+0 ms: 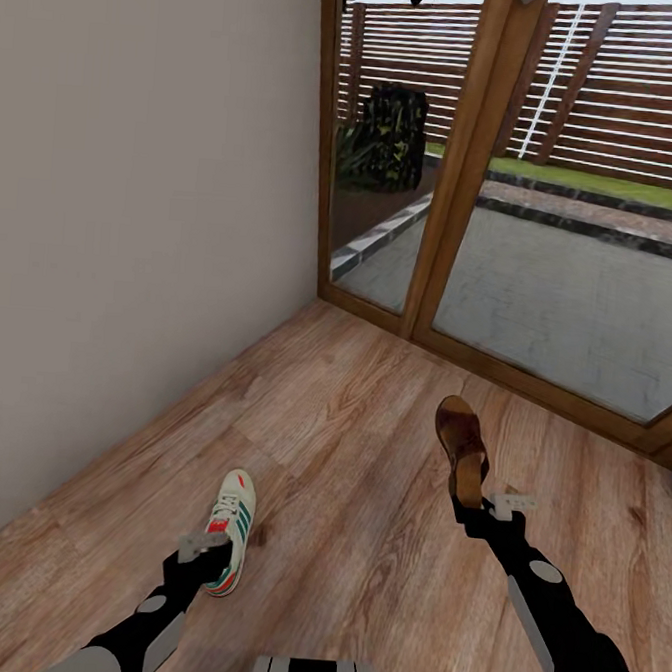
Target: Pick up the two gym shoes and the two sandals from the corridor floor and place them onto the hallstand (shoe rack) in the corridor, making sure they are on the rack and not on the floor. Arrange them so the two gym shoes are next to each other and the two sandals are next to each other.
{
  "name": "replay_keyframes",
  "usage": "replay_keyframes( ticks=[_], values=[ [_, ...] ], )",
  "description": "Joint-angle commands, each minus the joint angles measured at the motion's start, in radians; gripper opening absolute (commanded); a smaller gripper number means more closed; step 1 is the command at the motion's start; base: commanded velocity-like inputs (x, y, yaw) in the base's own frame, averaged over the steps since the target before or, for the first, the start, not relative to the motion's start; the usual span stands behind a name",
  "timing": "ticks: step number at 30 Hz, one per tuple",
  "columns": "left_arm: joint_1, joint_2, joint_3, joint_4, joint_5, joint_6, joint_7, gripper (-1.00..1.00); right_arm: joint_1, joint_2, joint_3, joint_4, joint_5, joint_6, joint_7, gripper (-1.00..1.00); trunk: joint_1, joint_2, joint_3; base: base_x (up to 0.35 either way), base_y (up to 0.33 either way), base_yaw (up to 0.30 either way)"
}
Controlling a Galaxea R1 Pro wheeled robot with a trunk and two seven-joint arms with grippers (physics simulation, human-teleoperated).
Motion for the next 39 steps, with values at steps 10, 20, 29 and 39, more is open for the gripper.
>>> replay_keyframes(
  ticks=[10,20,29,39],
  values=[
    [0.0,0.007,-0.039,0.008,0.003,-0.007,0.002,1.0,0.0,-0.001,0.0,-0.003,-0.015,0.006,0.002,-1.0,0.002,-0.001,-0.016,0.0,0.0,0.0],
    [0.0,0.008,-0.038,0.009,0.008,-0.007,0.002,1.0,0.0,-0.001,0.0,-0.003,-0.015,0.007,0.002,-1.0,0.002,-0.001,-0.016,0.0,0.0,0.0],
    [0.001,0.004,-0.038,0.009,0.005,-0.007,0.002,1.0,0.0,-0.001,0.0,-0.003,-0.015,0.007,0.002,-1.0,0.005,-0.003,-0.047,0.0,0.0,0.0],
    [0.001,0.001,-0.038,0.009,0.001,-0.008,0.002,1.0,0.0,-0.001,0.0,-0.003,-0.015,0.007,0.002,-1.0,0.008,-0.004,-0.07,0.0,0.0,0.0]
  ],
)
